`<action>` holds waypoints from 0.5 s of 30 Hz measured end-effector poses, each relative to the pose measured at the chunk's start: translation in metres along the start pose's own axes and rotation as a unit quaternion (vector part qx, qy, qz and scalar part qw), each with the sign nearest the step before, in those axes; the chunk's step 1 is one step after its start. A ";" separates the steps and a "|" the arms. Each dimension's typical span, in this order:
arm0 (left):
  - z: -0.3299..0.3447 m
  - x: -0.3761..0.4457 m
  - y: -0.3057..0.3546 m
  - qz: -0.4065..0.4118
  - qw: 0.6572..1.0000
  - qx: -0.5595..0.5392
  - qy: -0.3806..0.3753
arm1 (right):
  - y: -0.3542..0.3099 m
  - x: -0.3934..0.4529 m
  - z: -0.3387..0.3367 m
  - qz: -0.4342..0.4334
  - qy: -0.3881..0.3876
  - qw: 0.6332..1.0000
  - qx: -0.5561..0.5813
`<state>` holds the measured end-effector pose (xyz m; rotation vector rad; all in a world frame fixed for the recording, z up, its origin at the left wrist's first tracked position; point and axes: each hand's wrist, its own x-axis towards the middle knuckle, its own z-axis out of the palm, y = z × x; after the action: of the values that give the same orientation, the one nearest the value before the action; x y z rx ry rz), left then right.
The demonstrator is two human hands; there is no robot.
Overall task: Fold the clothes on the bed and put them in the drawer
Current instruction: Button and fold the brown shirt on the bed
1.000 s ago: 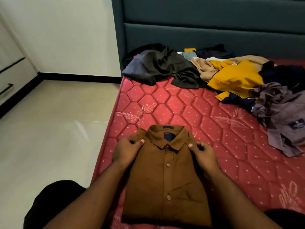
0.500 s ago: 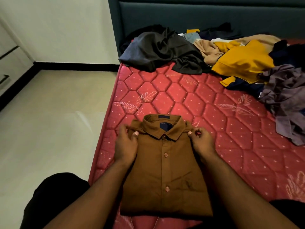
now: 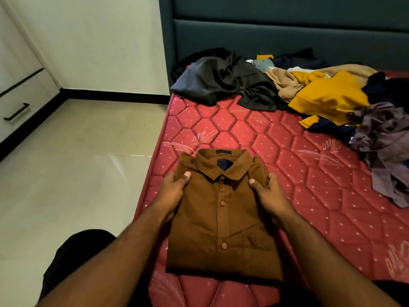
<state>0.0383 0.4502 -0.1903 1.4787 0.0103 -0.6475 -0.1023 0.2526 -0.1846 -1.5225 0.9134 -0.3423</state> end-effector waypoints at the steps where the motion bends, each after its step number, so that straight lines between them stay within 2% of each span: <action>1: -0.001 0.009 0.005 0.006 1.000 -0.025 -0.010 | -0.006 0.008 0.004 -0.018 0.002 1.000 0.009; 5: -0.004 0.064 0.039 0.031 0.999 -0.028 0.005 | -0.044 0.057 0.025 -0.048 -0.016 0.997 0.058; 11: 0.002 0.205 0.126 0.098 0.995 0.011 0.018 | -0.116 0.199 0.085 -0.056 -0.041 0.993 0.096; 13: 0.002 0.245 0.146 0.066 0.997 -0.003 -0.032 | -0.135 0.246 0.095 -0.051 -0.057 0.991 0.106; 15: -0.006 0.265 0.140 -0.027 0.995 0.037 -0.092 | -0.130 0.272 0.097 -0.033 -0.095 0.992 0.075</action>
<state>0.3175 0.3448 -0.1665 1.4886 -0.1176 -0.8324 0.1829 0.1171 -0.1615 -1.4223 0.6742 -0.3013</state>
